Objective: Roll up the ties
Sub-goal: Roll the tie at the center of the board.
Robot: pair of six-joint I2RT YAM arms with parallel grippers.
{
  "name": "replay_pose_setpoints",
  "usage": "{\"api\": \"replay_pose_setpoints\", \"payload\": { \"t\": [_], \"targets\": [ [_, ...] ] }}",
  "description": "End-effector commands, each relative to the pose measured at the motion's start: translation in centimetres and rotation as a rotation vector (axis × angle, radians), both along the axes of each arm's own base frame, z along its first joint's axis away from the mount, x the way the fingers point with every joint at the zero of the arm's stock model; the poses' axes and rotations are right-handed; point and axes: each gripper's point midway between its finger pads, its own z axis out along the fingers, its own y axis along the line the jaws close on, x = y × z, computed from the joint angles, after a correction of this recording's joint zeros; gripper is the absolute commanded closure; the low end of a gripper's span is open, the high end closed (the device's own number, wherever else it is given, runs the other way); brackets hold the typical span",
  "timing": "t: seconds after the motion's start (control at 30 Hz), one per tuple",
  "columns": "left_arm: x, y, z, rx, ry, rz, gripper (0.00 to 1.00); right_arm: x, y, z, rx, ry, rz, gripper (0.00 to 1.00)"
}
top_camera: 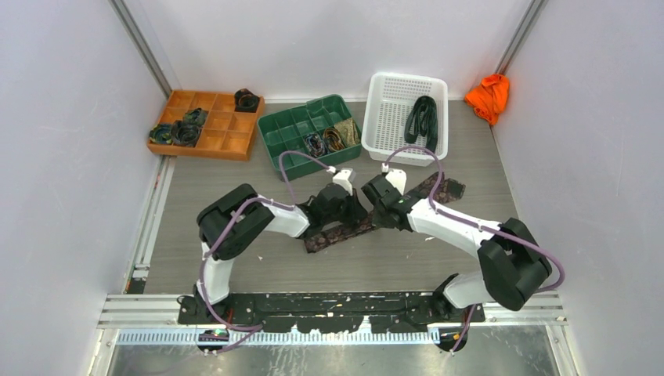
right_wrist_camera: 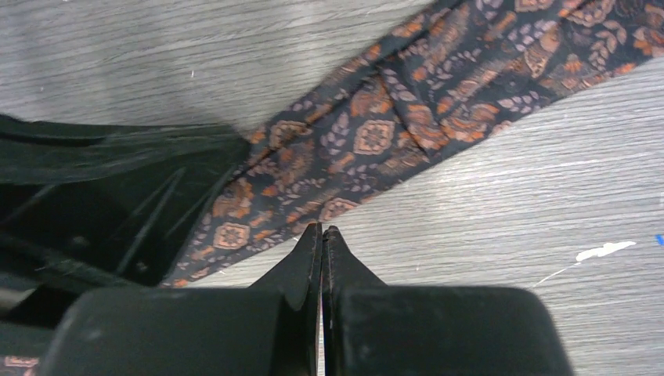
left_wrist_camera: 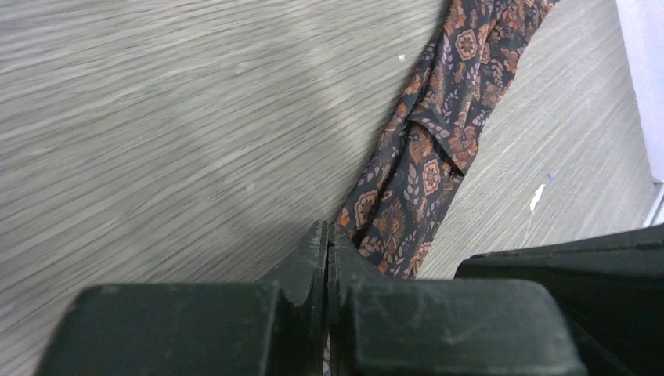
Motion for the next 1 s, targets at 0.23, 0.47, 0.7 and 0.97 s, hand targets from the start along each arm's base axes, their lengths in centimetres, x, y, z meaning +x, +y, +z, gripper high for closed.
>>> {"api": "replay_pose_setpoints", "payload": {
  "t": [0.23, 0.47, 0.7, 0.97],
  "targets": [
    [-1.2, -1.7, -2.7, 0.139, 0.073, -0.079, 1.0, 0.7, -2.3, 4.0, -0.009, -0.1, -0.022, 0.99],
    [0.2, 5.6, 4.9, 0.227, -0.081, 0.154, 1.0, -2.2, 1.5, 3.8, 0.2, -0.054, 0.079, 0.99],
    [-2.0, 14.6, 3.7, 0.313, -0.039, 0.341, 1.0, -6.4, 7.5, 2.1, 0.185, -0.016, 0.302, 0.99],
    [-5.6, 24.8, 7.8, 0.252, -0.057, 0.67, 1.0, -6.1, 11.5, 5.8, -0.029, -0.132, 0.37, 0.94]
  ]
}}
